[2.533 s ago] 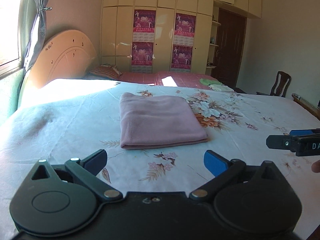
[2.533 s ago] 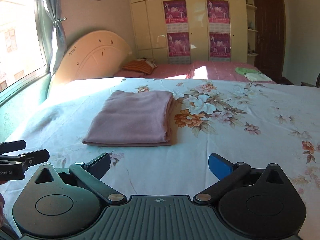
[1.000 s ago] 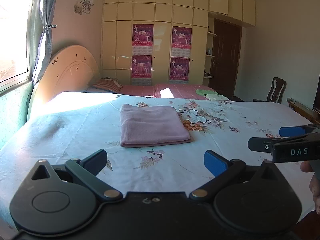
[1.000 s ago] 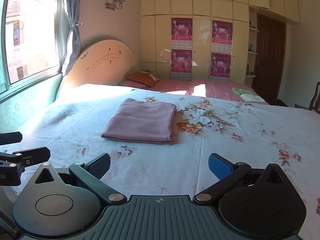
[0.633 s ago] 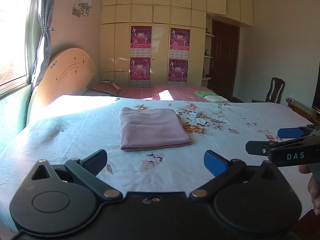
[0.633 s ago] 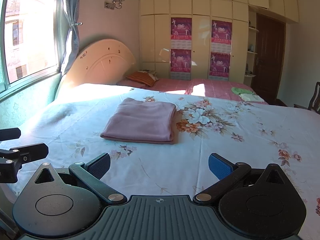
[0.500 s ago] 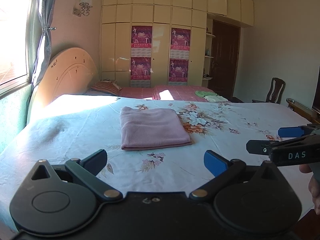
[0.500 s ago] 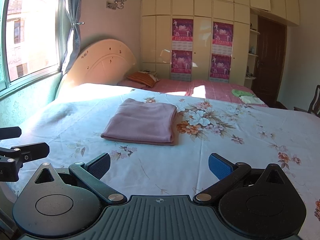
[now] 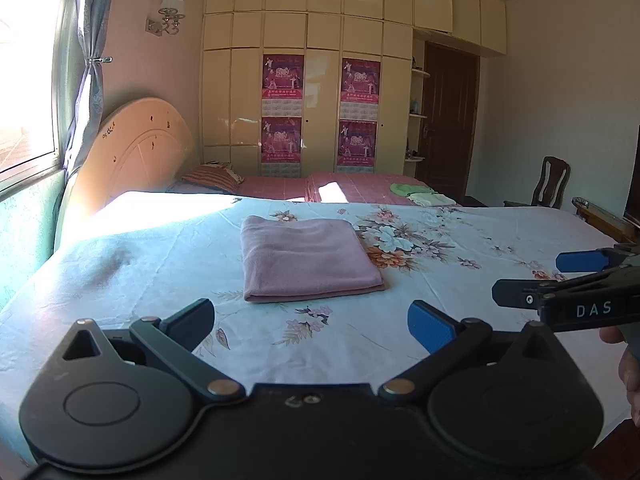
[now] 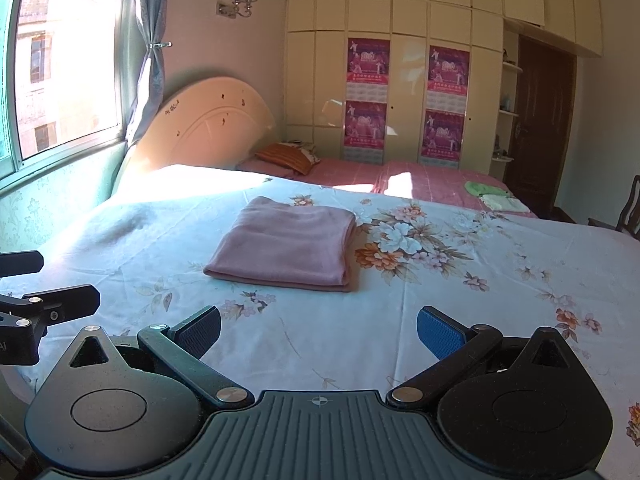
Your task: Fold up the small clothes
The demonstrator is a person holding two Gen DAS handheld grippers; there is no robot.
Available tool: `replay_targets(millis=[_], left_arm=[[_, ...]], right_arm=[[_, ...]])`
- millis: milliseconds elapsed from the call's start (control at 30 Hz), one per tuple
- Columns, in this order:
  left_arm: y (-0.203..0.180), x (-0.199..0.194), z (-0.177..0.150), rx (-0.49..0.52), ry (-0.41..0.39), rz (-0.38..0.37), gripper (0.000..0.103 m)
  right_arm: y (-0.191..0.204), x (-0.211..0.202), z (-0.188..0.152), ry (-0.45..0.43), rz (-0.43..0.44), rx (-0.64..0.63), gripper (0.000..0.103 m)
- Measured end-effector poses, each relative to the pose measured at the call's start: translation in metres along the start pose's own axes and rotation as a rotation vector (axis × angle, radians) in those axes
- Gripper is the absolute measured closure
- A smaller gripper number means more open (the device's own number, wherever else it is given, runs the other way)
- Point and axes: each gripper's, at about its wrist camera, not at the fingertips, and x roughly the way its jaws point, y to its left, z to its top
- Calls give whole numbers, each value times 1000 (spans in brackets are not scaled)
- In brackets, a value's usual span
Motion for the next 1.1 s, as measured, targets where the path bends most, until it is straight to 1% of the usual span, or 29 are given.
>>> replay_targets(millis=[1100], left_arm=[[-2, 1, -2, 20, -20, 16, 0]], right_arm=[[-2, 4, 1, -7, 19, -12, 0]])
